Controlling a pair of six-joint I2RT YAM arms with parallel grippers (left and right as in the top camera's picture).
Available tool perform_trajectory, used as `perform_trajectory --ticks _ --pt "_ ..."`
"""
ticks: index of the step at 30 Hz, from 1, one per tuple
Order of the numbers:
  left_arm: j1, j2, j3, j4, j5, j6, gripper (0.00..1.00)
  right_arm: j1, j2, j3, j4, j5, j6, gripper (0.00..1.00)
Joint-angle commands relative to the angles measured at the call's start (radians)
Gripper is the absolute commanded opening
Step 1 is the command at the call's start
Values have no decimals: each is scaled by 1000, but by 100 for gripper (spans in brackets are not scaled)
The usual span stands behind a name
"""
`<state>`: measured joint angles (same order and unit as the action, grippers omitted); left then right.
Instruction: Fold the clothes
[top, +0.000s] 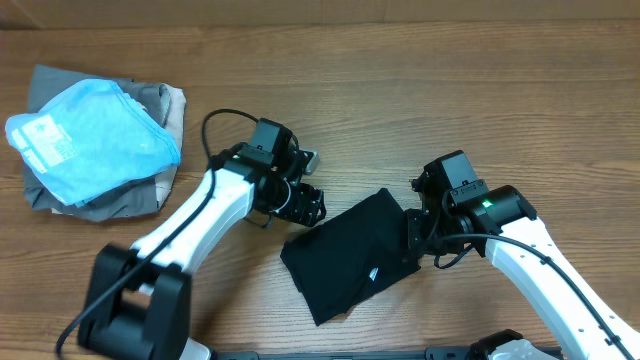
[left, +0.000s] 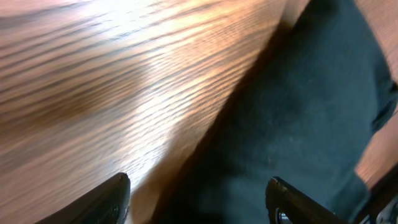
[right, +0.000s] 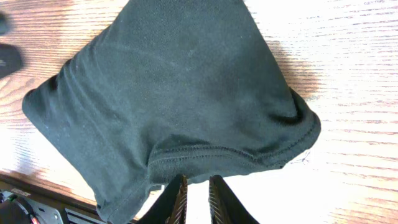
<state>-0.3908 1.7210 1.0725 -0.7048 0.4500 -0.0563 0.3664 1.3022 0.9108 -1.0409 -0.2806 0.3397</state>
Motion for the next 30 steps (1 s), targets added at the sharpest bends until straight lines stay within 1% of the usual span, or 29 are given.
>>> perform_trajectory --ticks 1,3,4,5,6,7,10,11,14,18,19,21,22,24,25,27,30 --pt "5 97 4 23 182 143 73 -3 -3 14 9 10 6 17" --pt "5 144 6 25 236 155 69 -3 -3 14 24 -11 3 17" --pt "5 163 6 21 258 159 63 -3 -3 13 40 -39 -13 17" --pt "5 179 6 15 281 171 58 -3 -3 11 61 -79 -46 19" --pt "4 194 6 2 309 193 51 0 0 10 85 -124 -86 20" --pt "5 200 6 -5 312 202 44 1 3 9 93 -140 -97 21" --pt "5 203 6 -27 310 207 32 8 34 -1 103 -153 -117 21" --pt "5 201 6 -31 310 206 32 13 46 -8 105 -167 -138 21" --pt "5 201 6 -34 310 206 31 45 106 -31 112 -291 -260 20" --pt "5 201 6 -34 310 206 32 91 212 -53 93 -247 -276 18" --pt "5 201 6 -33 310 206 34 93 240 -60 92 -220 -262 17" --pt "5 201 6 -30 309 206 41 93 294 -79 98 -162 -221 15" --pt "6 201 7 -28 309 206 48 89 315 -87 101 -131 -200 14" --pt "15 201 18 -36 307 188 72 79 357 -93 98 -41 -106 13" --pt "29 201 32 -54 306 183 77 72 371 -93 99 -7 -55 11" --pt "61 201 64 -101 302 184 79 61 374 -92 117 -13 -29 9" --pt "137 201 129 -199 302 192 80 59 342 -68 118 -58 -75 8"
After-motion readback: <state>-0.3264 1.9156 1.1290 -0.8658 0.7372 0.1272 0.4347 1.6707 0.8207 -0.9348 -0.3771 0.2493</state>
